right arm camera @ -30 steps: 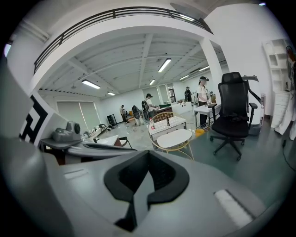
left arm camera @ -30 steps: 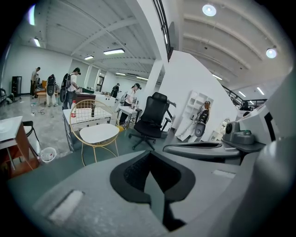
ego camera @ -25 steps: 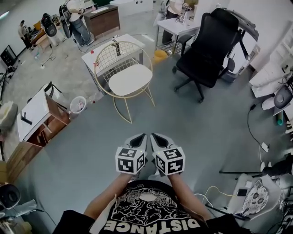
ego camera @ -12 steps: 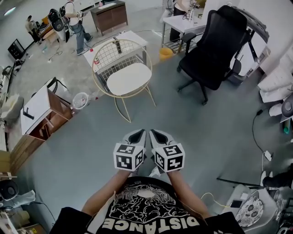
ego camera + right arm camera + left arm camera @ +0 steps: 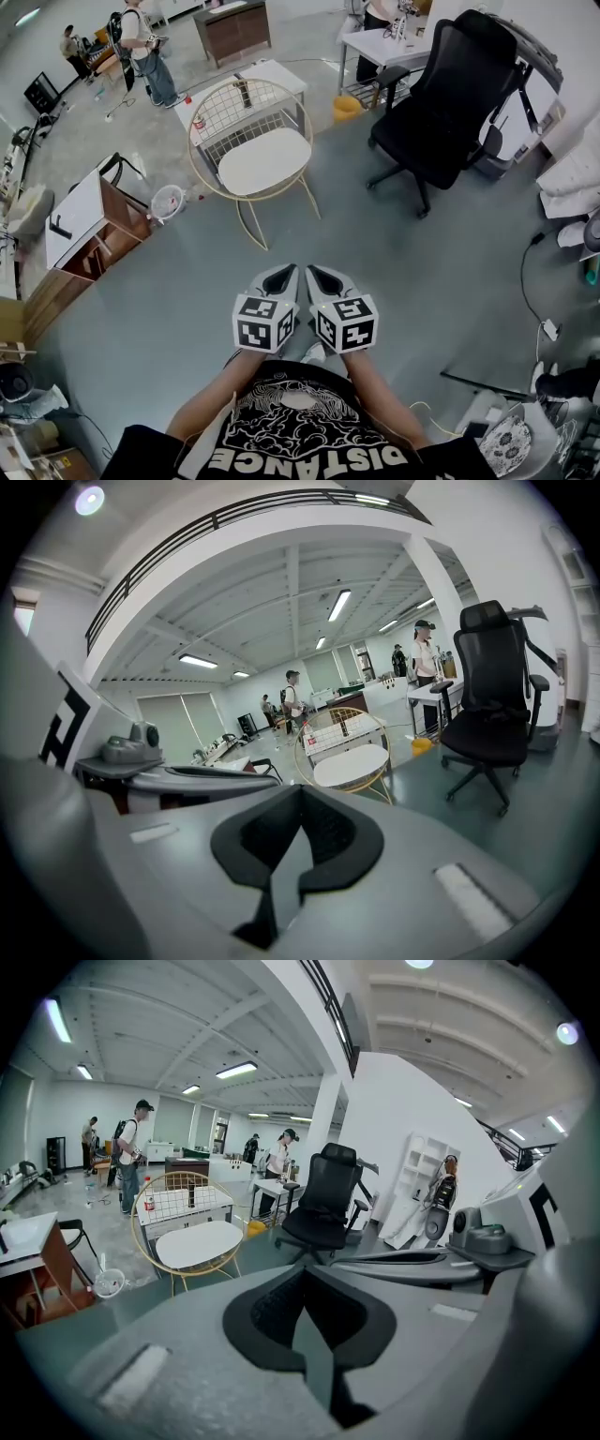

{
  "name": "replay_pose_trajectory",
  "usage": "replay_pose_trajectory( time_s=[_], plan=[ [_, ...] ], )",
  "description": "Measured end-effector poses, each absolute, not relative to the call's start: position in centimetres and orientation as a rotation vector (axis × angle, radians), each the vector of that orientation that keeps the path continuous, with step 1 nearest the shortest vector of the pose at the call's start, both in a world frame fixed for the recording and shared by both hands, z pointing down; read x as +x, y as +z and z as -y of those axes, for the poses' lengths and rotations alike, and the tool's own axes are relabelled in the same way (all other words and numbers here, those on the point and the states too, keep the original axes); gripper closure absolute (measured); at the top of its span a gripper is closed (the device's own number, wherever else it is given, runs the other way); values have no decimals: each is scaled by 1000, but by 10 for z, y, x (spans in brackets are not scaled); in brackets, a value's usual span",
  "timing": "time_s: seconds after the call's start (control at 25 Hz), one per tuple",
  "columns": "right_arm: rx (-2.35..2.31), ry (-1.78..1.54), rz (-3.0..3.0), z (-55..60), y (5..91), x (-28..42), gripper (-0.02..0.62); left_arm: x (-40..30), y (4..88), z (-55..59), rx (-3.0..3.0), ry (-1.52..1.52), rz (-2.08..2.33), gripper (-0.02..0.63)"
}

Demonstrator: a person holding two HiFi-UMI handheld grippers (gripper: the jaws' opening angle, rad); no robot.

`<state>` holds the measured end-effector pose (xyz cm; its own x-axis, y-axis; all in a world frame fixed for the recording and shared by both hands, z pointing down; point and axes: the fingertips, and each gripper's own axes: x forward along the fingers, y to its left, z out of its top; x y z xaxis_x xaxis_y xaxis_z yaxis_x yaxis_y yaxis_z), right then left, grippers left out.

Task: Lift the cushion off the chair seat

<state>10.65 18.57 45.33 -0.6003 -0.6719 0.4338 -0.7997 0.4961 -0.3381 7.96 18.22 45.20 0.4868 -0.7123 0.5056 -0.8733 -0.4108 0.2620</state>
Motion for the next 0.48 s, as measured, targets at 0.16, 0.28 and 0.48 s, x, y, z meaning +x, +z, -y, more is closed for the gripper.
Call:
replay_pose_trajectory(
  time_s=[0.16,0.28,0.48],
  plan=[
    [1253,767,2482,-177,460,106,595,80,460,-175,2236,437,1293,614],
    [1268,769,2466,-166,464,105,595,79,466,-163,2231,430,1271,614],
    [1297,765,2437,-134,466,96,595,71,469,-128,2233,401,1230,614]
  ],
)
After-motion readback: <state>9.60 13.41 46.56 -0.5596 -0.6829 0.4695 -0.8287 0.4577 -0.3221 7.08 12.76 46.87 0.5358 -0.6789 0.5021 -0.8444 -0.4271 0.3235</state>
